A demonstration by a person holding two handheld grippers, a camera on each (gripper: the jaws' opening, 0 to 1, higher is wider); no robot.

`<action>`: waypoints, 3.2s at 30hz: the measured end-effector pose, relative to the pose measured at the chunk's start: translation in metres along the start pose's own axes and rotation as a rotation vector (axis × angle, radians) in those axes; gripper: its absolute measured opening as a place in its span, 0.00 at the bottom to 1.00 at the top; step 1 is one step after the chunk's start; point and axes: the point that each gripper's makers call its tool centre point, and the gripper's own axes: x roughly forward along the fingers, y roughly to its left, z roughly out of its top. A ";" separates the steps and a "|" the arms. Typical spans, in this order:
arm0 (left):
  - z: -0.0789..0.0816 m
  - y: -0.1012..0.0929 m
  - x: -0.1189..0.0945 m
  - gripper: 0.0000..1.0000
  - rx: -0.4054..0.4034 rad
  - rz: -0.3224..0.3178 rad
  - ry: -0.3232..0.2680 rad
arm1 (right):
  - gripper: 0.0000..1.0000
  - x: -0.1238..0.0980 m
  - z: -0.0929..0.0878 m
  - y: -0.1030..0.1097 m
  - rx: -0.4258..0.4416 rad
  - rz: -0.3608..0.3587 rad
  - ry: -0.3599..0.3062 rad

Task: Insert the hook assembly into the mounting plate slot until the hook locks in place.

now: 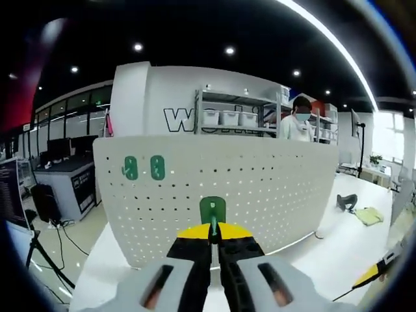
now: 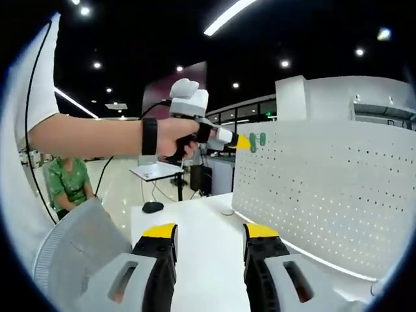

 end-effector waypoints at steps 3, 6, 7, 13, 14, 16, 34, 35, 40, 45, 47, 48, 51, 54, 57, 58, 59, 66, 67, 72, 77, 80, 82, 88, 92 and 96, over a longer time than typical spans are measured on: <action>0.005 0.003 0.006 0.02 -0.002 -0.002 -0.006 | 0.42 0.000 -0.001 -0.003 0.009 -0.008 0.002; 0.012 0.007 0.010 0.02 0.004 0.002 -0.011 | 0.41 0.000 -0.002 -0.005 0.008 -0.014 -0.001; 0.015 0.008 0.012 0.02 0.003 0.004 -0.015 | 0.41 0.000 -0.002 -0.005 0.008 -0.015 -0.003; 0.021 0.016 0.022 0.02 0.026 0.027 0.003 | 0.40 -0.001 -0.003 -0.006 0.018 -0.022 -0.005; 0.022 0.017 0.024 0.02 0.036 0.034 0.012 | 0.40 -0.001 -0.004 -0.006 0.019 -0.023 -0.006; 0.030 0.017 0.028 0.02 0.018 0.023 -0.025 | 0.40 -0.001 -0.006 -0.007 0.029 -0.028 -0.005; 0.037 0.029 0.065 0.02 0.031 0.056 -0.025 | 0.40 -0.007 -0.015 -0.015 0.074 -0.054 -0.003; 0.038 0.031 0.067 0.02 0.033 0.058 -0.027 | 0.40 -0.006 -0.016 -0.015 0.074 -0.049 0.001; 0.039 0.034 0.074 0.02 0.034 0.060 -0.019 | 0.40 -0.008 -0.019 -0.019 0.090 -0.063 0.003; 0.042 0.037 0.085 0.02 0.032 0.065 -0.013 | 0.40 -0.009 -0.028 -0.021 0.104 -0.063 0.026; 0.044 0.037 0.088 0.02 0.029 0.061 -0.020 | 0.40 -0.010 -0.028 -0.022 0.111 -0.064 0.016; 0.045 0.037 0.090 0.02 0.032 0.061 -0.018 | 0.39 -0.011 -0.028 -0.023 0.113 -0.066 0.013; 0.047 0.036 0.096 0.02 0.032 0.057 -0.016 | 0.39 -0.011 -0.032 -0.026 0.125 -0.077 0.020; 0.048 0.038 0.102 0.02 0.036 0.063 -0.009 | 0.39 -0.011 -0.031 -0.027 0.133 -0.086 0.012; 0.048 0.039 0.104 0.02 0.035 0.065 -0.006 | 0.39 -0.013 -0.034 -0.028 0.135 -0.089 0.016; 0.048 0.038 0.105 0.02 0.037 0.062 -0.006 | 0.39 -0.013 -0.036 -0.028 0.140 -0.092 0.022; 0.047 0.037 0.105 0.02 0.042 0.063 -0.004 | 0.39 -0.014 -0.038 -0.029 0.146 -0.093 0.025; 0.044 0.041 0.107 0.02 0.032 0.076 0.003 | 0.39 -0.017 -0.041 -0.028 0.151 -0.101 0.028; 0.043 0.042 0.107 0.02 0.028 0.078 0.005 | 0.39 -0.018 -0.041 -0.029 0.154 -0.104 0.026; 0.045 0.045 0.109 0.02 0.015 0.077 0.003 | 0.39 -0.018 -0.040 -0.028 0.153 -0.102 0.028; 0.042 0.042 0.109 0.02 0.014 0.083 0.017 | 0.39 -0.017 -0.041 -0.028 0.155 -0.104 0.030; 0.043 0.042 0.110 0.02 0.075 0.106 0.035 | 0.39 -0.017 -0.041 -0.027 0.157 -0.103 0.031; 0.044 0.041 0.110 0.02 0.069 0.105 0.046 | 0.39 -0.017 -0.042 -0.026 0.160 -0.101 0.030; 0.044 0.040 0.110 0.04 0.104 0.098 0.050 | 0.39 -0.015 -0.042 -0.025 0.151 -0.094 0.037; 0.045 0.041 0.110 0.05 0.094 0.093 0.039 | 0.39 -0.015 -0.041 -0.026 0.148 -0.093 0.040; 0.042 0.039 0.111 0.07 0.117 0.069 0.043 | 0.39 -0.014 -0.042 -0.026 0.150 -0.091 0.047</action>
